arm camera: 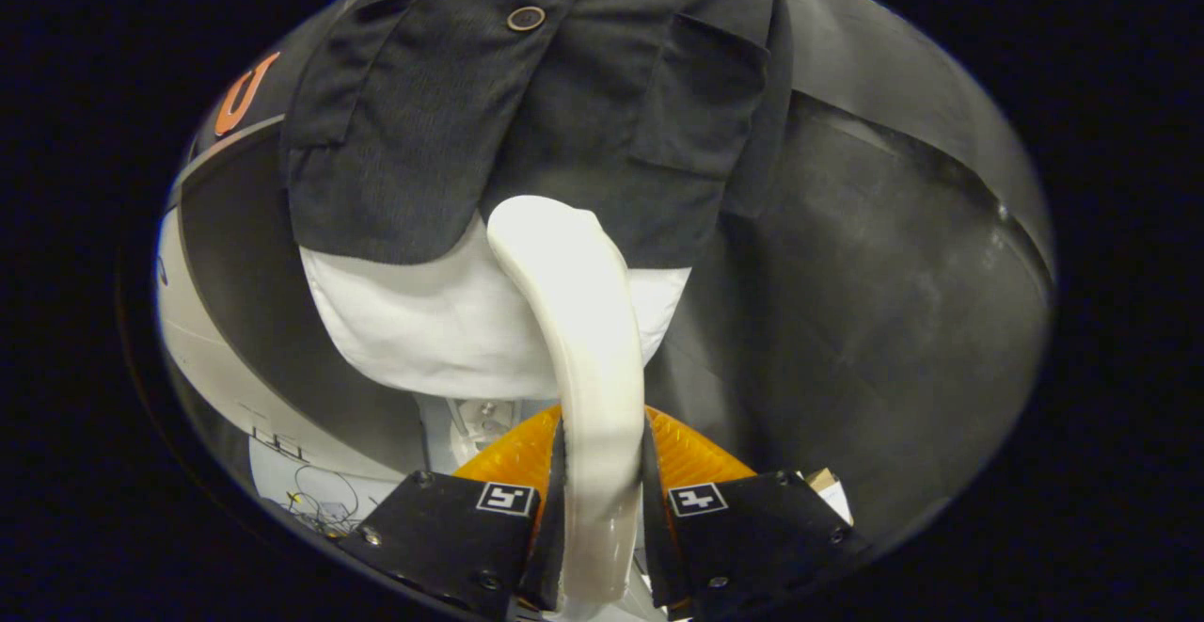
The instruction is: Iron the clothes twice with a garment steamer, once on the left side and once on the right side.
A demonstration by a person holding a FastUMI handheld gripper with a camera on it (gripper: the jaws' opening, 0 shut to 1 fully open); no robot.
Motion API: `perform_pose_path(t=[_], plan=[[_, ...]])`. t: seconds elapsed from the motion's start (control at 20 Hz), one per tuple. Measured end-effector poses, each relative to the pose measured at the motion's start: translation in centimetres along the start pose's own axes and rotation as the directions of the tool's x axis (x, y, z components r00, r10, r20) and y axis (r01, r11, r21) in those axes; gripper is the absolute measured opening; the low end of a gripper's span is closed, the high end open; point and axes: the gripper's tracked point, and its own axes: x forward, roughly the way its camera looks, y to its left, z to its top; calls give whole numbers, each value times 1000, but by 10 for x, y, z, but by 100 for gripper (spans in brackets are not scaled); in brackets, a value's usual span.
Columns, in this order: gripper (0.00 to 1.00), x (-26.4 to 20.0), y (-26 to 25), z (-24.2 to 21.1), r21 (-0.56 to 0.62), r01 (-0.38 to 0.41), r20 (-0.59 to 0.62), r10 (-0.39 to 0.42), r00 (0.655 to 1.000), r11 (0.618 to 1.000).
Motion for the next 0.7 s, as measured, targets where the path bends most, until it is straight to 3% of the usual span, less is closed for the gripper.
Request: perform_pose_path(t=[0.7], plan=[[39,-5,-9,9,103,-20,58,14,998,994]])
